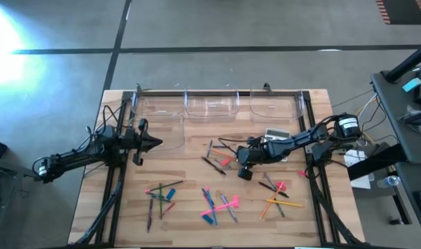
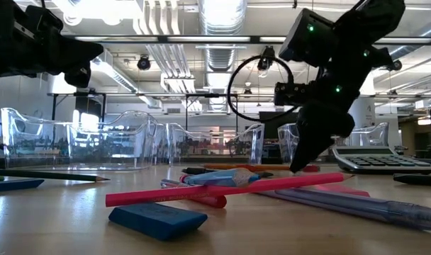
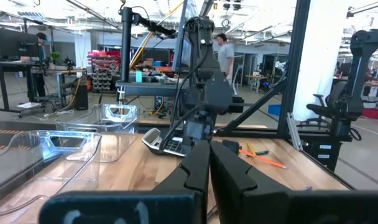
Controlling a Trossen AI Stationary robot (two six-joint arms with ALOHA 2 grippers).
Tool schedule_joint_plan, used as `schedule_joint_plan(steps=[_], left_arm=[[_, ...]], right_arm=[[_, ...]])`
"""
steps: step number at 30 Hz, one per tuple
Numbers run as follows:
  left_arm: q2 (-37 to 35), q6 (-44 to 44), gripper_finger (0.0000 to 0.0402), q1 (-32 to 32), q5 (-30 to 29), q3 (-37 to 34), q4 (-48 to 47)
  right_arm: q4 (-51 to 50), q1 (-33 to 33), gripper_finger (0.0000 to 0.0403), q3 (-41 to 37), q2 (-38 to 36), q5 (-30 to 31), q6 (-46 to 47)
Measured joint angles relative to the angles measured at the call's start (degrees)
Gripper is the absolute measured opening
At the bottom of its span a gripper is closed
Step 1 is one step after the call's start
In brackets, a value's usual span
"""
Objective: Sort crayons/erasers/pens/pencils in bins
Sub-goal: Put the orange pencil into the top right transparent bin
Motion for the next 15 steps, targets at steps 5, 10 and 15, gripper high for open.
schedule_joint_plan(steps=[5, 10, 15], left_arm=[[0.0, 0.0, 0.0000, 0.0, 0.0, 0.0, 0.0], [-0.1, 0.0, 0.0000, 0.0, 0.0, 0.0, 0.0], [-0.1, 0.0, 0.0000, 0.0, 0.0, 0.0, 0.0]], right_arm=[[-2.7, 0.0, 0.0019, 1.3, -4.9, 3.6, 0.2], [-2.3, 0.1, 0.0018, 1.3, -11.5, 9.2, -0.1], [-4.2, -0.6, 0.0018, 1.3, -19.3, 18.6, -2.2]])
